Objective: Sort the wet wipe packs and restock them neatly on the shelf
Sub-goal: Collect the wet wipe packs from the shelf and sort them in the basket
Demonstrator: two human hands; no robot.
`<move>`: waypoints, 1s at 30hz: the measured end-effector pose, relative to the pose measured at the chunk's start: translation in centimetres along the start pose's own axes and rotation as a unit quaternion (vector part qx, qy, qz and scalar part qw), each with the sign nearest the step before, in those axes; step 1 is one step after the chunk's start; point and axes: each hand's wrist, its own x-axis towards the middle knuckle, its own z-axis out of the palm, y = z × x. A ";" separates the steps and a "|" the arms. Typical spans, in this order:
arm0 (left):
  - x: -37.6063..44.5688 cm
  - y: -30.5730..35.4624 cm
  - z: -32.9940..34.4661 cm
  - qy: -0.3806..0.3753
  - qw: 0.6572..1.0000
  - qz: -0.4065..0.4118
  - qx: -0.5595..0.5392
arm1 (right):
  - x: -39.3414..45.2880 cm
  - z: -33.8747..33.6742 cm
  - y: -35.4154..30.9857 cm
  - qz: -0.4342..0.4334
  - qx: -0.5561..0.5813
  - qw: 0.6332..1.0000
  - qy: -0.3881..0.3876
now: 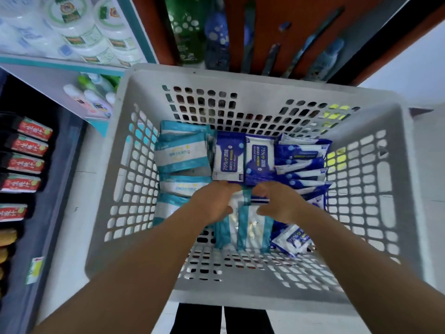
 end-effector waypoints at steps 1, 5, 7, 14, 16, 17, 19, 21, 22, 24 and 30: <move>-0.1 0.2 0.3 0.006 1.000 -0.011 -0.018 | -0.2 0.5 0.5 0.012 -0.015 1.000 -0.012; -0.4 0.8 1.1 0.020 0.998 -0.062 -0.008 | -0.6 2.1 1.5 0.042 -0.033 0.998 -0.024; -0.5 0.8 1.5 0.016 0.996 -0.079 0.024 | -0.4 2.7 1.7 0.037 -0.052 0.998 -0.027; -1.1 1.1 2.2 0.009 0.995 -0.099 -0.017 | -0.3 2.9 1.8 0.012 -0.004 0.998 0.055; -1.1 1.1 2.1 0.013 0.995 -0.099 -0.014 | -0.4 2.7 1.6 0.017 0.035 0.995 0.092; -1.1 1.2 2.0 0.014 0.995 -0.098 -0.016 | -0.3 2.6 1.5 0.022 0.051 0.993 0.100; -1.1 1.4 2.1 0.018 0.994 -0.098 -0.034 | -0.2 2.5 1.2 0.028 0.065 0.993 0.098; -1.1 1.6 1.9 0.019 0.993 -0.103 -0.060 | 0.0 2.5 1.2 0.031 0.072 0.993 0.092; -1.1 1.7 1.8 0.018 0.992 -0.102 -0.067 | 0.1 2.4 1.2 0.034 0.081 0.992 0.091; -1.2 1.5 1.2 0.009 0.993 -0.098 -0.064 | 0.1 2.2 1.1 0.038 0.119 0.988 0.092; -2.7 -0.8 -2.8 0.094 0.969 -0.172 -0.153 | 0.7 0.7 -1.2 0.015 0.318 0.934 0.162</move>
